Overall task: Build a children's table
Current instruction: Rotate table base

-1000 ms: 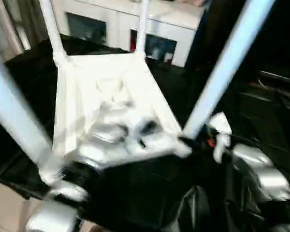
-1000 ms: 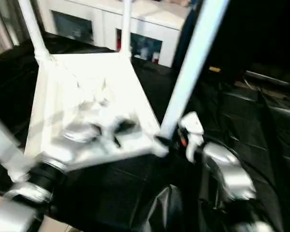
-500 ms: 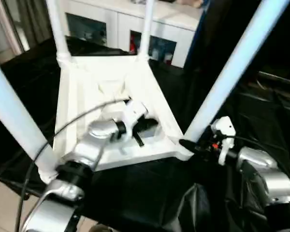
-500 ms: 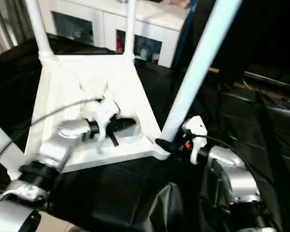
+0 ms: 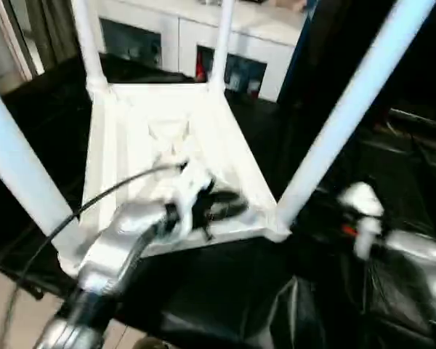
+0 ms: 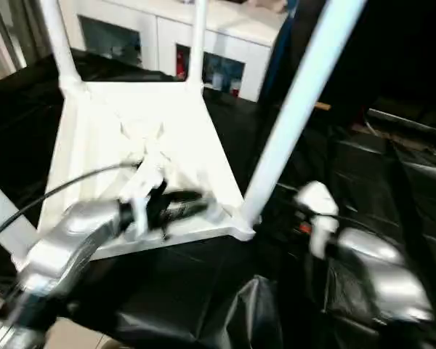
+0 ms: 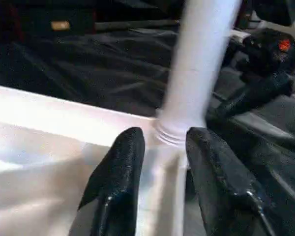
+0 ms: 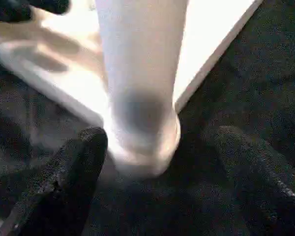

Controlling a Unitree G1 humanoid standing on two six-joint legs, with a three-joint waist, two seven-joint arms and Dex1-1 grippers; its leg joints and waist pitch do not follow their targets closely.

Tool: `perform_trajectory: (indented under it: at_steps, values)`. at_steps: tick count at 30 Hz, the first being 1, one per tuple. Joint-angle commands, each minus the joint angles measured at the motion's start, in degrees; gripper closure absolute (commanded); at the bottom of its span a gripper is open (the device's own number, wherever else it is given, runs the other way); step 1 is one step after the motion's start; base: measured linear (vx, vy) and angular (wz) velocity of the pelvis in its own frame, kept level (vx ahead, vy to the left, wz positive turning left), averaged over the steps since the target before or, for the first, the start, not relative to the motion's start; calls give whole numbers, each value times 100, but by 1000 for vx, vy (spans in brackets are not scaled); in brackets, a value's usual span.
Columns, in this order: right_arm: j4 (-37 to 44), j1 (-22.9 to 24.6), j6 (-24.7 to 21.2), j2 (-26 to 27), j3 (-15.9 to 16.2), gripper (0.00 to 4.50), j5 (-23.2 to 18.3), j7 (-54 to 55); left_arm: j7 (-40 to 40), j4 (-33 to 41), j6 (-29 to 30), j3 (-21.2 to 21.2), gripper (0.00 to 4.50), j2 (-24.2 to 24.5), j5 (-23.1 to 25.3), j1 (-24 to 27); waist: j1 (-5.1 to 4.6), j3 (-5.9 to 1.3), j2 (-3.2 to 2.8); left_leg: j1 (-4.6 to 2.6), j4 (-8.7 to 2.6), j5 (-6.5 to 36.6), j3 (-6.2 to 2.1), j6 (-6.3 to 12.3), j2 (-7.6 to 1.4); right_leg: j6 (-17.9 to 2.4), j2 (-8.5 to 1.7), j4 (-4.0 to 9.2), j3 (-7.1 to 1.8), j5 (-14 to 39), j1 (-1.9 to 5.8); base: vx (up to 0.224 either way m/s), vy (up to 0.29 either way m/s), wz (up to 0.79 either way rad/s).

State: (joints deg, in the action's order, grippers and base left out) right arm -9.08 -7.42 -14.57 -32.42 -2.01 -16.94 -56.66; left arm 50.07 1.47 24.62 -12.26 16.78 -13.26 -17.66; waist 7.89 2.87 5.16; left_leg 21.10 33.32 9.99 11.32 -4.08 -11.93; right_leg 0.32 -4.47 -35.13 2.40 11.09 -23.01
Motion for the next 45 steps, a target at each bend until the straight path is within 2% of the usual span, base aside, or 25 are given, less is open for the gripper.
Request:
perform_trajectory:
  at_steps: [1, 4, 5, 6, 7, 8, 9, 14, 16, 17, 18, 21, 23, 24, 26, 27, 28, 31, 34, 35, 36, 37, 41, 44, 45]
  values:
    - [148, 38, -45, -148, -209, 69, -126, -111, 51, 323, 226, -48, 260, 50, -120, 72, -30, -286, -42, -104, -392, 1476, -67, 57, -165, -876, -302, 474, -206, 1450, 216, 0, 0, 0]
    - [310, 127, -185, -251, -252, 69, -265, -221, 67, 625, 443, 1, 230, 155, -219, 222, -63, -281, -36, -109, -400, 1667, -84, 22, -160, -758, -293, 509, -198, 1798, 202, 0, 0, 0]
    - [494, 227, -338, -332, -165, 69, -364, -395, 108, 880, 681, 49, 220, 255, -369, 346, -73, -281, -70, -107, -410, 1670, -93, 15, -167, -764, -293, 506, -201, 1792, 199, 0, 0, 0]
    - [854, 409, -649, -417, 121, 69, -512, -718, 313, 1369, 1132, 31, 220, 613, -622, 602, -88, -284, -45, -95, -415, 1657, -101, 12, -175, -795, -288, 480, -200, 1690, 234, 0, 0, 0]
    - [854, 409, -649, -417, 121, 69, -512, -718, 313, 1369, 1132, 31, 208, 613, -622, 602, -78, -277, -46, -86, -418, 1639, -113, 29, -183, -803, -292, 469, -200, 1644, 244, 0, 0, 0]
    - [1005, 471, -787, -389, 378, 69, -504, -830, 502, 1635, 1416, -12, 199, 887, -773, 772, -143, -237, -59, -72, -436, 1772, -100, 68, -158, -767, -256, 502, -197, 1876, 201, 0, 0, 0]
    - [1005, 471, -787, -389, 378, 69, -504, -830, 502, 1635, 1416, -12, 193, 887, -773, 772, -169, -263, -71, -91, -431, 1821, -109, 38, -161, -742, -268, 517, -197, 2016, 191, 0, 0, 0]
    - [767, 111, -742, 387, 1001, 69, -187, -372, 979, 2301, 2113, 179, 152, 1819, -1193, 1294, -272, -263, -92, -111, -432, 1883, -122, -117, -157, -808, -259, 489, -196, 2049, 140, 0, 0, 0]
    - [511, -112, -663, 736, 984, 103, -105, -15, 1095, 2547, 2293, 355, 126, 2185, -1351, 1510, -367, -244, -110, -31, -478, 1925, -154, -188, -127, -745, -259, 473, -185, 2269, 170, 0, 0, 0]
    - [440, -174, -658, 822, 947, 103, -120, 82, 1105, 2615, 2343, 416, 126, 2265, -1407, 1565, -358, -240, -137, -60, -482, 1993, -158, -220, -132, -712, -257, 494, -181, 2347, 157, 0, 0, 0]
    - [309, -287, -623, 971, 861, 109, -127, 297, 1141, 2715, 2405, 542, 116, 2410, -1481, 1681, -351, -249, -177, -167, -448, 2048, -125, -277, -143, -844, -231, 494, -210, 2023, 70, 0, 0, 0]
    - [69, -505, -578, 1245, 691, 146, -248, 570, 1220, 2926, 2559, 878, 93, 2772, -1603, 1997, -354, -233, -196, -132, -472, 2183, -130, -314, -132, -860, -226, 474, -206, 2038, 102, 0, 0, 0]
    - [-177, -654, -374, 1376, 601, 152, -156, 862, 1303, 3048, 2588, 1057, 74, 3079, -1556, 2224, -340, -227, -143, -162, -459, 2244, -119, -324, -139, -807, -229, 493, -213, 2131, 71, 0, 0, 0]
    - [-302, -724, -268, 1426, 562, 165, -83, 1023, 1347, 3090, 2596, 1140, 68, 3196, -1542, 2319, -346, -224, -175, -127, -479, 2211, -135, -347, -129, -775, -236, 481, -211, 2202, 102, 0, 0, 0]
    - [-760, -1013, -14, 1617, 352, 181, 61, 1526, 1410, 3199, 2680, 1499, 61, 3409, -1731, 2602, -362, -220, -135, -148, -469, 2212, -118, -369, -124, -758, -237, 493, -218, 2267, 65, 0, 0, 0]
    - [-864, -1077, 51, 1635, 321, 190, 109, 1626, 1448, 3221, 2698, 1588, 50, 3454, -1776, 2676, -355, -232, -159, -140, -477, 2186, -132, -399, -126, -733, -239, 478, -210, 2272, 97, 0, 0, 0]
    - [-1025, -1170, 161, 1661, 269, 199, 169, 1801, 1514, 3239, 2691, 1696, 38, 3531, -1785, 2786, -350, -220, -143, -181, -461, 2222, -108, -390, -127, -718, -215, 487, -220, 2219, 50, 0, 0, 0]
    - [-1690, -1556, 616, 1735, 89, 224, 452, 2595, 1766, 3302, 2685, 2185, 25, 3771, -1864, 3249, -361, -224, -136, -139, -461, 2206, -116, -408, -111, -672, -247, 482, -226, 2335, 65, 0, 0, 0]
    - [-1970, -1746, 899, 1798, -30, 252, 476, 2837, 1899, 3323, 2738, 2558, 0, 3865, -1960, 3527, -373, -223, -152, -207, -445, 2313, -92, -446, -108, -604, -195, 493, -228, 2290, 10, 0, 0, 0]
    - [-1949, -1796, 1086, 1858, -87, 257, 362, 2693, 2016, 3307, 2697, 2816, 0, 3962, -1942, 3728, -357, -207, -111, -208, -429, 2421, -81, -389, -106, -602, -208, 500, -242, 2298, -10, 0, 0, 0]
    - [-1962, -1824, 1177, 1898, -114, 257, 298, 2587, 2055, 3304, 2661, 2938, 0, 4026, -1955, 3834, -363, -220, -128, -152, -458, 2377, -109, -363, -109, -559, -216, 484, -237, 2333, 56, 0, 0, 0]
    - [-1866, -1811, 1160, 1931, -115, 257, 190, 2380, 2110, 3279, 2654, 3167, 0, 4068, -1988, 3922, -358, -226, -130, -153, -465, 2343, -111, -350, -115, -550, -214, 482, -234, 2283, 58, 0, 0, 0]
    - [-1578, -1651, 1075, 1829, 96, 257, 122, 1812, 2242, 3149, 2538, 3649, 0, 4091, -2073, 3957, -357, -239, -82, -137, -466, 2071, -96, -252, -121, -702, -188, 424, -234, 1760, 81, 0, 0, 0]
    - [-1076, -1296, 929, 1576, 390, 257, 32, 1247, 1876, 2707, 2030, 3815, 0, 3553, -2371, 3231, -301, -247, -49, -150, -457, 1979, -78, -200, -113, -746, -184, 426, -238, 1600, 104, 0, 0, 0]
    - [-949, -1182, 875, 1456, 470, 241, 85, 1160, 1751, 2629, 1964, 3789, 0, 3404, -2442, 3049, -262, -249, -73, -177, -451, 1953, -70, -212, -116, -787, -197, 423, -244, 1513, 83, 0, 0, 0]
